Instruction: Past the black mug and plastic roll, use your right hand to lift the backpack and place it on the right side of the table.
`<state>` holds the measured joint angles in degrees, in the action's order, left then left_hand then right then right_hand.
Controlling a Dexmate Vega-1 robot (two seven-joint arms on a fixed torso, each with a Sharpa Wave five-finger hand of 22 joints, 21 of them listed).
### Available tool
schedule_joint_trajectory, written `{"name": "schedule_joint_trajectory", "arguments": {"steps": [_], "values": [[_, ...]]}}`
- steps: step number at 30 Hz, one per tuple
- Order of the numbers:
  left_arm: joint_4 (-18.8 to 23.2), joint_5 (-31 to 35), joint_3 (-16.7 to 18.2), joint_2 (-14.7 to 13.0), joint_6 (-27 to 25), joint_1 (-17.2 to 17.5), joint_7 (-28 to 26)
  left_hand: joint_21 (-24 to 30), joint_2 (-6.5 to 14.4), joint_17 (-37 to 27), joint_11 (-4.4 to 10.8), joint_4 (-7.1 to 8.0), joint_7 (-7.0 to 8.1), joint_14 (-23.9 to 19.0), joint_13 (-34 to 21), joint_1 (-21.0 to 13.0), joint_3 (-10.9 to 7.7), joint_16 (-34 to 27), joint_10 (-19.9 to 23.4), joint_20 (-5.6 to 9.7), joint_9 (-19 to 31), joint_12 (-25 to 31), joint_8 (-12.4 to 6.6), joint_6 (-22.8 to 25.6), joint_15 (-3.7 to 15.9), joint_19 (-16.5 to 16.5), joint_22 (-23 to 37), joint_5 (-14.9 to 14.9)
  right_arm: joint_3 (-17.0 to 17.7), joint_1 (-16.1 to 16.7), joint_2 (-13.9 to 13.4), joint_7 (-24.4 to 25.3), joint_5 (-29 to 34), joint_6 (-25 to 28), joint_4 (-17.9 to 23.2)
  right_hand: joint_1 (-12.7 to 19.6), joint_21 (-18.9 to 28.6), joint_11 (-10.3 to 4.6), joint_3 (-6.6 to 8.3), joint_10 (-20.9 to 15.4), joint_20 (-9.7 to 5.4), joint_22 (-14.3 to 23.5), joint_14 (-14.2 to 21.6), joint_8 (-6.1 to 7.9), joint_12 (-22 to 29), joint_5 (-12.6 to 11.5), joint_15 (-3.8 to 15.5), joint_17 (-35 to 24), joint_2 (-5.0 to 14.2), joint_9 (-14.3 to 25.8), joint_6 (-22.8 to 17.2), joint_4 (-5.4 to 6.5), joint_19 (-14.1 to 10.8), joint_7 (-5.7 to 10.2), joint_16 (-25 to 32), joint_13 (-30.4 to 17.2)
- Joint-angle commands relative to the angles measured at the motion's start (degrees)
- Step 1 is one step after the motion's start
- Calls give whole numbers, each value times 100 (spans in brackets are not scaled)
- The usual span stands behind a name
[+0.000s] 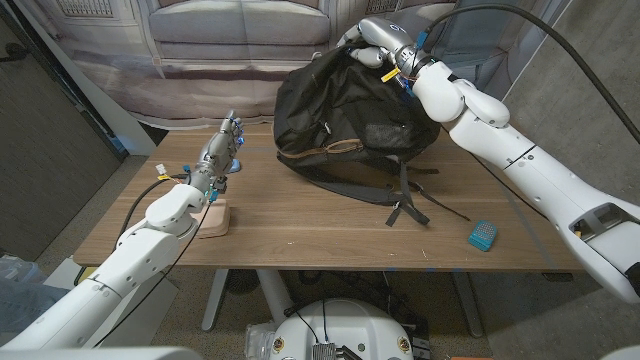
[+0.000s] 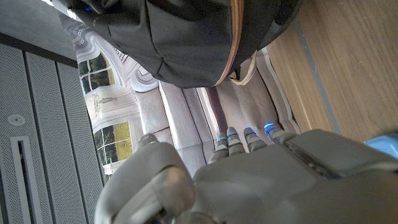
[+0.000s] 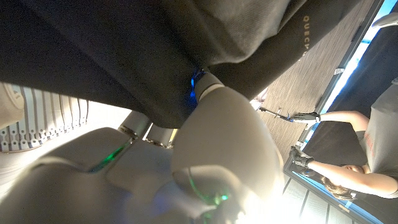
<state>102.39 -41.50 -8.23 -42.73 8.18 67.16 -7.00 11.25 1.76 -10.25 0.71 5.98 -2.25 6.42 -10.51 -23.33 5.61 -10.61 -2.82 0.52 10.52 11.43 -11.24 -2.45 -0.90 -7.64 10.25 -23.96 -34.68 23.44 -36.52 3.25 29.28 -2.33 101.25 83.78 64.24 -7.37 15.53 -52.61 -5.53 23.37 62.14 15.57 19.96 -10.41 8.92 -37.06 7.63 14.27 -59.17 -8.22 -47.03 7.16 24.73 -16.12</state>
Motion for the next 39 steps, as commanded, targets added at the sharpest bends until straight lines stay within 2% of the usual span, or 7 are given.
{"name": "schedule_joint_trajectory", "arguments": {"steps": [1, 21, 39], "values": [[-74, -45, 29, 6, 51, 27, 59, 8, 51, -24, -3, 24, -15, 73, -12, -24, 27, -4, -49, -4, 20, -4, 4, -22, -16, -54, 12, -34, -169, -227, 138, -86, 48, 93, -166, -17, 27, 10, 56, -53, -777, 0, 212, -33, 2, -30, 389, -21, 64, 29, -30, 0, -59, 7, -30, -10], [-19, -15, -26, -2, -48, 10, -9, 10, 64, -24, -15, 25, -23, 77, -13, -31, 57, -7, -49, -16, 20, -1, 0, -16, -16, -61, 13, -34, -241, -391, 205, 2, -47, 238, -573, -43, 50, -12, 78, -55, -776, -43, 184, -45, -26, -29, 389, -34, 51, 42, -32, -2, -36, 14, -70, -33], [15, 2, -79, 31, -100, 17, -92, 9, 75, -24, -7, 26, -19, 81, -13, -36, 82, -8, -51, -27, 20, 1, -2, -12, -19, -76, 15, -32, -375, -586, 307, 115, -284, 284, -1226, -94, 46, -44, 100, -82, -776, -100, 85, -50, -36, -25, 377, -26, 34, 75, -26, 6, 42, 40, -154, -79]]}}
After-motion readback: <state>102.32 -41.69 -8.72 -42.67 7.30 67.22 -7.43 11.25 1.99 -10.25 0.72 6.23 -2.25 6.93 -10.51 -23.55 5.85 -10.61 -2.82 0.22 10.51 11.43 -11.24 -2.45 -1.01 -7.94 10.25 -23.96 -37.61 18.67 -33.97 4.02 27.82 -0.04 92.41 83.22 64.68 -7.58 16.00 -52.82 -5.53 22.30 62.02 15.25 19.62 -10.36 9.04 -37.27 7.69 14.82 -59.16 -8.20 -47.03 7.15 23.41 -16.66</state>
